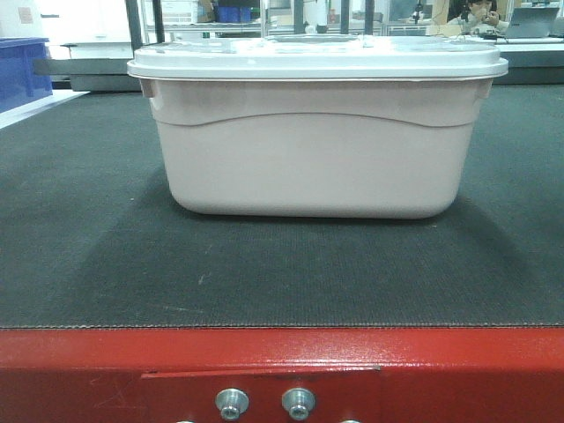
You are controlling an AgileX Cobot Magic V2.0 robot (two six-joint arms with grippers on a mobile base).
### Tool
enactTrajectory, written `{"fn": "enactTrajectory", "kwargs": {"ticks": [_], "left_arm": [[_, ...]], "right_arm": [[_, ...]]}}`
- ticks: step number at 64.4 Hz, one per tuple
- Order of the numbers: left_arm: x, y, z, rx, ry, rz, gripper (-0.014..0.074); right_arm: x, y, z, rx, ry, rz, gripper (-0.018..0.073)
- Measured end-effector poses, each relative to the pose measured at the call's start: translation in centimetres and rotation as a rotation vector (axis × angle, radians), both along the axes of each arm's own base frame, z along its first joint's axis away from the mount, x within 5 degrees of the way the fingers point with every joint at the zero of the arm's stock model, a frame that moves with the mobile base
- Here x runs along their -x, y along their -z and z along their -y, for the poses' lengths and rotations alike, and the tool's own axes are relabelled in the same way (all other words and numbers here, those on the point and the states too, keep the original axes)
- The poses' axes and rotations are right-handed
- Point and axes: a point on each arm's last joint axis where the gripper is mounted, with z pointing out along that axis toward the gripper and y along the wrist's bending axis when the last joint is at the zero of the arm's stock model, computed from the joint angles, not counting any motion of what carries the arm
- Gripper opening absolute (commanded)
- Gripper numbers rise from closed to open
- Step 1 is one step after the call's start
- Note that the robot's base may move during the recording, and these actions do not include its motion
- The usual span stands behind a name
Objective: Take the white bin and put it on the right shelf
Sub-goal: 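Close both grippers on the lid rims at the bin's ends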
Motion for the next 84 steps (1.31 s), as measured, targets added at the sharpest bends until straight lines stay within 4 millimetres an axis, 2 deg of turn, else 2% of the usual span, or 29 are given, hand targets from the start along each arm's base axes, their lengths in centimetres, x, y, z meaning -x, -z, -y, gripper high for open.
{"fn": "enactTrajectory", "kwargs": {"ticks": [8, 14, 22, 32, 43, 52, 58, 66, 73, 84], "left_arm": [[-3.6, 1.4, -1.6, 0.158, 0.020, -0.048, 0.0500], [-5.2, 2.4, -3.2, 0.195, -0.023, -0.061, 0.0500], [-6.3, 3.7, -4.4, 0.205, -0.059, -0.084, 0.0500], [-7.4, 5.3, -4.6, 0.201, -0.060, -0.103, 0.0499], [-9.1, 7.5, -4.4, 0.260, -0.077, -0.119, 0.0493], [-10.8, 7.8, -3.6, 0.277, -0.060, -0.101, 0.0493], [-11.9, 7.7, -2.4, 0.273, -0.023, -0.082, 0.0493], [-12.9, 8.1, -1.0, 0.266, 0.019, -0.080, 0.0493], [-13.3, 8.9, -0.6, 0.261, 0.027, -0.095, 0.0493], [-13.9, 10.6, -0.6, 0.257, 0.019, -0.130, 0.0493]], "right_arm": [[-1.9, -0.2, -0.1, -0.077, -0.078, -0.073, 0.0634], [-3.3, -0.4, 0.3, -0.128, -0.117, -0.088, 0.0634], [-4.9, -0.9, 2.0, -0.192, -0.131, -0.067, 0.0634], [-6.8, -0.8, 4.8, -0.217, -0.151, -0.056, 0.0634], [-9.8, 1.1, 6.1, -0.271, -0.210, -0.058, 0.0634], [-12.4, 3.1, 6.5, -0.320, -0.268, -0.049, 0.0634], [-13.8, 4.5, 6.8, -0.328, -0.292, -0.049, 0.0634], [-14.9, 5.8, 7.1, -0.321, -0.305, -0.052, 0.0634], [-15.4, 6.5, 7.1, -0.302, -0.318, -0.049, 0.0634], [-16.4, 8.0, 5.8, -0.270, -0.355, -0.056, 0.0634]]}}
